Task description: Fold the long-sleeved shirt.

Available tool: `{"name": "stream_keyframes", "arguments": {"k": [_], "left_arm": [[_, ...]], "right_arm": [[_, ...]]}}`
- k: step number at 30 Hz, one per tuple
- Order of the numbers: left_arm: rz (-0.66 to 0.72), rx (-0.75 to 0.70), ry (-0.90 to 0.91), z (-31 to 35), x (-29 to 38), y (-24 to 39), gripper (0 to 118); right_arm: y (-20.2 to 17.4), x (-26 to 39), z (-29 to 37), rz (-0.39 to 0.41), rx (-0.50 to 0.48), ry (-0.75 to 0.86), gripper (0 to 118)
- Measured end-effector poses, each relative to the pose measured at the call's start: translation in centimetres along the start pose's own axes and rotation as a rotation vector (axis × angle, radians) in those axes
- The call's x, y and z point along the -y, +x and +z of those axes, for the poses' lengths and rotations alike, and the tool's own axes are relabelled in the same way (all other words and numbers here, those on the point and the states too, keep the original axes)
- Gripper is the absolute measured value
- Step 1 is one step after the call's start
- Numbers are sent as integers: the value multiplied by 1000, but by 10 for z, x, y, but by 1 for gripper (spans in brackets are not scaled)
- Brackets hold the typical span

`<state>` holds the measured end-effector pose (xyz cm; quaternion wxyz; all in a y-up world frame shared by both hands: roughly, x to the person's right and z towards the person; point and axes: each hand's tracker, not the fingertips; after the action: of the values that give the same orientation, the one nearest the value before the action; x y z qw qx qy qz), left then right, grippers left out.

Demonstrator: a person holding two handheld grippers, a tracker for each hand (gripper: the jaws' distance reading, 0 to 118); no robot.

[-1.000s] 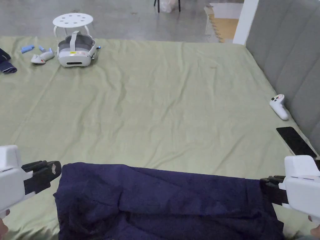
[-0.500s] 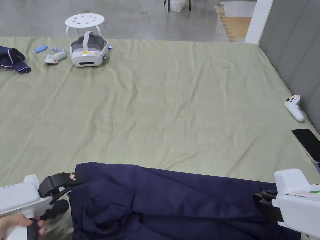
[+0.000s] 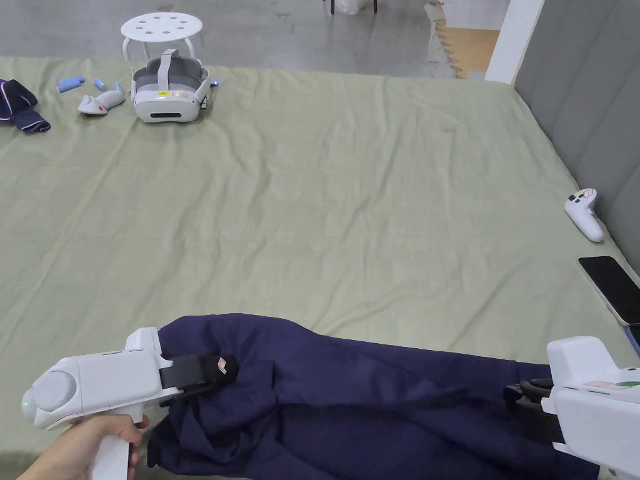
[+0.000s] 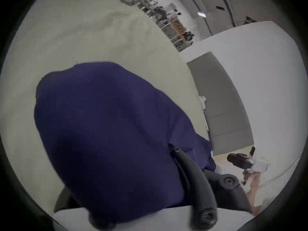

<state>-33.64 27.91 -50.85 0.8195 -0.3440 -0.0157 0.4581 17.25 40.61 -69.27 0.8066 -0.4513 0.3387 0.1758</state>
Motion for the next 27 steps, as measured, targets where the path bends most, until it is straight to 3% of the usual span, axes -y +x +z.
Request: {"name": "stream_keyframes", "arguments": {"k": [3, 14, 18, 24, 27], "left_arm": [[-47, -36, 32, 7, 5, -4, 29], [16, -162, 297, 118, -27, -48, 28], [-146, -191, 295, 144, -36, -34, 28], [-512, -211, 221, 119, 0, 119, 28], [-661, -305, 132, 76, 29, 185, 28]], "right_arm": [[2, 0, 1, -4, -1, 9, 0], [-1, -7, 4, 4, 0, 37, 0], [-5, -8, 2, -4, -7, 45, 0], [-9, -7, 0, -15, -13, 50, 0], [-9, -4, 2, -21, -12, 55, 0]]}}
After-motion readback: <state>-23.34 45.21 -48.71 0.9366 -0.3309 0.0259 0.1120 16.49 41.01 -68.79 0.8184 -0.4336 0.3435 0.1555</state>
